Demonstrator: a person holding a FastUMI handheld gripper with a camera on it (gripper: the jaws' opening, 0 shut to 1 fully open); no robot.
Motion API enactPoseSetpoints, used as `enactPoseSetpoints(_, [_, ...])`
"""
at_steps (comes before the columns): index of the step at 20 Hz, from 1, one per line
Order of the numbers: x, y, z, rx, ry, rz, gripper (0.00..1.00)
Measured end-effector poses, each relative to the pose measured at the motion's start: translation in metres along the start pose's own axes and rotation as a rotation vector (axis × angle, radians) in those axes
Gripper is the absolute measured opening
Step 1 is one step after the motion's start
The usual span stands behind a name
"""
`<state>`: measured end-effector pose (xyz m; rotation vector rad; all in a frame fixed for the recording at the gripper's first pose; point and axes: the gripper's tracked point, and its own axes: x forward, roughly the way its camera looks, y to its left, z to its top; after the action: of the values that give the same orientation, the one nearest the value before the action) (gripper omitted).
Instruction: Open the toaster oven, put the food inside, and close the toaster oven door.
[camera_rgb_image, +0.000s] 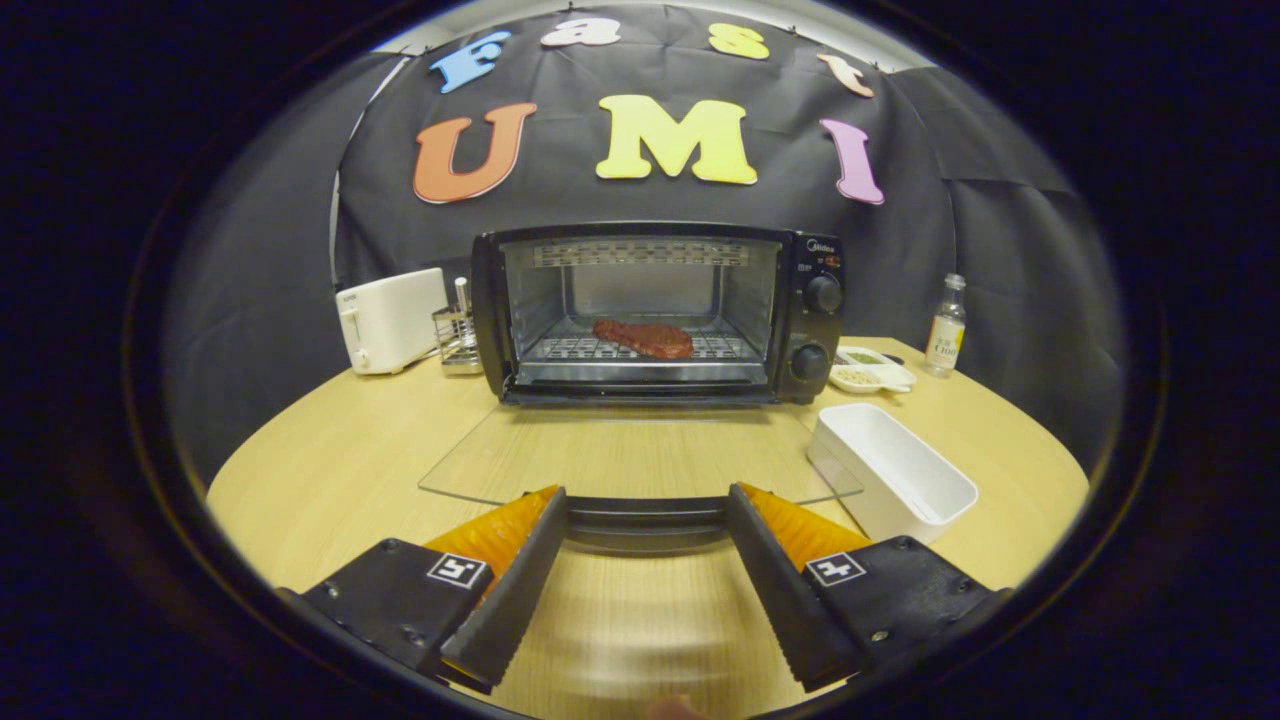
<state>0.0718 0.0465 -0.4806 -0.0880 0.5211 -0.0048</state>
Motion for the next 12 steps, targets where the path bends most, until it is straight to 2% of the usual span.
enactPoseSetpoints(6, [-0.003, 0.000, -0.020, 0.004, 0.112, 0.011, 1.00])
enactPoseSetpoints(9, [-0.003, -0.002, -0.041, 0.003, 0.224, -0.006, 1.00])
enactPoseSetpoints(12, [0.001, -0.002, -0.036, 0.019, 0.222, -0.012, 1.00])
